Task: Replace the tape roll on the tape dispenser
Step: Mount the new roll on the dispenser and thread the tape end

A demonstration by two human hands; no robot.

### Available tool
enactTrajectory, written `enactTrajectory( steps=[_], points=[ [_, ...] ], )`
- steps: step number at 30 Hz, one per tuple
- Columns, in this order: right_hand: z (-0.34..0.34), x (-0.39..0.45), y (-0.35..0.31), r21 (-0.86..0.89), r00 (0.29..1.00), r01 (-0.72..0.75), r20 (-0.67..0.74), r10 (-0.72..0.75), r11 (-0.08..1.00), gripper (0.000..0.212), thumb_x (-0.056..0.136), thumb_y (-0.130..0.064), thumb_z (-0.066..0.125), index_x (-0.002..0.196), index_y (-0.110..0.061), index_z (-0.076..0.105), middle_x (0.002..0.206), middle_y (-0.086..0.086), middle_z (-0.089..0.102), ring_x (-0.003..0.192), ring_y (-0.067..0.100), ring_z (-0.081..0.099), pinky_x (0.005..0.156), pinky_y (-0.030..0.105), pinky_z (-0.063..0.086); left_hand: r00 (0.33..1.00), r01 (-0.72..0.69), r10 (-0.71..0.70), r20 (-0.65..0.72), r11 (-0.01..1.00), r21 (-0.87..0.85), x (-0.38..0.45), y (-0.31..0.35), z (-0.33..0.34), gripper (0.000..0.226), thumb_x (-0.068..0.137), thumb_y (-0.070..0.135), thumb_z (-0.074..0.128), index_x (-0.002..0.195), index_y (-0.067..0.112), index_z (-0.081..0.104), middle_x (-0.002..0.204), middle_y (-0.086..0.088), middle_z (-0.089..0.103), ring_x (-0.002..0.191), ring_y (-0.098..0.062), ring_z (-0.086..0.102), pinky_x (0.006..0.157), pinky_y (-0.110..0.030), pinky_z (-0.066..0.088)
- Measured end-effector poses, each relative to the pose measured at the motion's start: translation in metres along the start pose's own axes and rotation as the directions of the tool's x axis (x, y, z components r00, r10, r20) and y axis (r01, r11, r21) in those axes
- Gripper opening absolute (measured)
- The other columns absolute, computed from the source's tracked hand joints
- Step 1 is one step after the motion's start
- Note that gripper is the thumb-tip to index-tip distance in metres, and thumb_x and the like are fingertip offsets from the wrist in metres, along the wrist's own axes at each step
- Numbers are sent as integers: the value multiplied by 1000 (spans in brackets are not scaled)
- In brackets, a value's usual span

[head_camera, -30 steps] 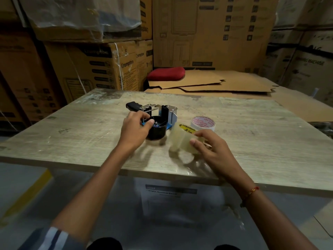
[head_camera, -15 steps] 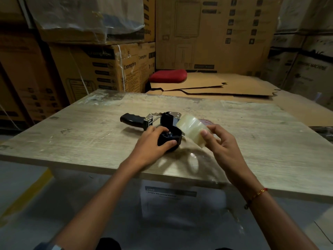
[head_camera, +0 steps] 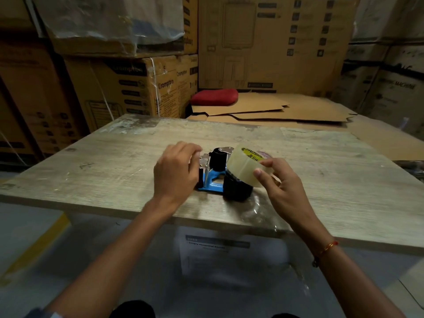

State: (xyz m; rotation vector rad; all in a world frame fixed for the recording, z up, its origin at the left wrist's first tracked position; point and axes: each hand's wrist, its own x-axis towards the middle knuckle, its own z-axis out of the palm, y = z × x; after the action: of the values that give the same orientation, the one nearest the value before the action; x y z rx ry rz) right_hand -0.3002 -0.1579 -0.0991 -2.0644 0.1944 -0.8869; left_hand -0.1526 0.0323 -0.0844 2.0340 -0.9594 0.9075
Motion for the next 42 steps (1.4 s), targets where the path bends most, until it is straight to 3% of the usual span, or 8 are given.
enactTrajectory(
  steps=[3,6,8,14,23,28,32,42],
  points=[
    [6,1,0,-120,998,58,19,-57,991,23,96,-34,58,111,-16,63,115,-1,58,106,15,58,86,32,55,975,16,-54,218,985,172,14,-25,4,21,97,31,53,105,19,69,103,2,68,97,-22,58,79,-35,41],
    [10,3,-1,-199,995,96,16,-95,975,25,97,-32,59,114,-15,64,115,-4,56,105,14,57,82,27,52,924,58,-133,357,975,215,12,-39,5,23,99,31,47,97,20,67,92,-1,70,83,-25,61,67,-33,38],
    [11,1,-3,-271,990,137,22,-136,953,24,96,-31,60,113,-14,65,114,-6,55,102,13,56,79,20,47,929,20,-100,356,975,223,6,-42,6,22,100,28,46,97,20,66,89,-1,69,79,-23,59,67,-32,35],
    [8,1,-8,-396,987,157,72,-140,905,27,95,-37,60,113,-18,64,124,-2,50,102,12,54,76,29,47,944,-84,-9,329,960,267,-8,-36,2,24,101,29,43,96,19,64,82,0,69,73,-21,52,72,-36,39],
    [-1,20,-17,-378,974,88,228,0,922,31,91,-44,66,118,-33,61,153,-6,25,127,15,41,97,37,48,926,-131,8,378,945,301,-17,-33,1,47,97,50,24,103,23,63,92,1,71,80,-25,58,72,-39,46],
    [-1,38,-18,-315,950,-23,290,119,949,76,85,-51,72,148,-45,29,157,2,24,141,27,31,113,51,38,900,-92,-23,436,966,241,-16,-34,-2,35,101,50,31,113,27,54,100,3,70,84,-25,65,67,-36,47],
    [-7,45,-17,-272,913,-142,337,232,952,97,76,-52,79,152,-47,18,155,8,35,142,29,31,114,56,33,822,-140,5,570,971,193,-11,-37,-9,39,99,54,35,125,27,47,113,3,66,93,-22,62,72,-36,43],
    [-5,38,-17,-248,938,-123,287,194,961,98,71,-47,84,149,-38,25,151,2,38,123,12,41,101,32,40,821,-149,19,571,972,182,-9,-39,-10,42,98,55,38,129,28,46,113,3,65,92,-22,61,68,-33,36]
  ],
)
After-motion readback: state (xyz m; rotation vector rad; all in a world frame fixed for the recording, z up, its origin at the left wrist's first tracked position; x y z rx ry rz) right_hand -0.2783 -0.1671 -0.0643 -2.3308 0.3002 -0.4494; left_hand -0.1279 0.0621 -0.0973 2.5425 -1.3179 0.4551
